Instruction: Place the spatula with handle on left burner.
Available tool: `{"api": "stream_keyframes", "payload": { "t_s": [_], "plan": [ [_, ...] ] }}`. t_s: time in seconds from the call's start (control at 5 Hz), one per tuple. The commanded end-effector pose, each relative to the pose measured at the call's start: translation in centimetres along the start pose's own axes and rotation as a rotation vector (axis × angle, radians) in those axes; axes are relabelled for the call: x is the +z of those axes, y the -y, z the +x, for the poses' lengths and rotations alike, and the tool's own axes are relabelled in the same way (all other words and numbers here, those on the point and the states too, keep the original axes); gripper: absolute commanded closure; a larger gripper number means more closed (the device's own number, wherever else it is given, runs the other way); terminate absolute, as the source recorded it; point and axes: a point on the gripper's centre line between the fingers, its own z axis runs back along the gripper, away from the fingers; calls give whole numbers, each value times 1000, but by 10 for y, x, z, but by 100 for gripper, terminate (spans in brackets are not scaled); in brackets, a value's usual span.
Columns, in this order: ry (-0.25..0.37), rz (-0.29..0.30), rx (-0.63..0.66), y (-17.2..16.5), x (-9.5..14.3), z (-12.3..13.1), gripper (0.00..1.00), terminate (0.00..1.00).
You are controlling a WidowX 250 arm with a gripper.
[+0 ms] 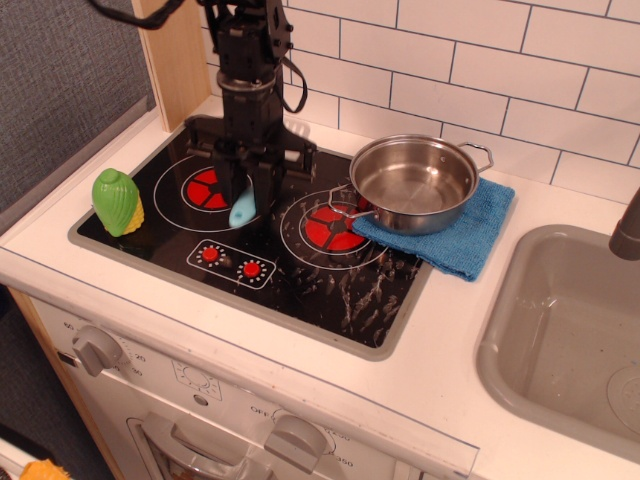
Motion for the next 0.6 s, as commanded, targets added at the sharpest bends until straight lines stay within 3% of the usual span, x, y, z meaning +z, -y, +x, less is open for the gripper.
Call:
{"api": "stream_keyframes", "payload": {
  "t_s": [0.0,0.4],
  "plan": [
    [32,64,8,-27,13,39,100,0],
    [18,77,-9,-41,8,34,100,0]
  ]
}}
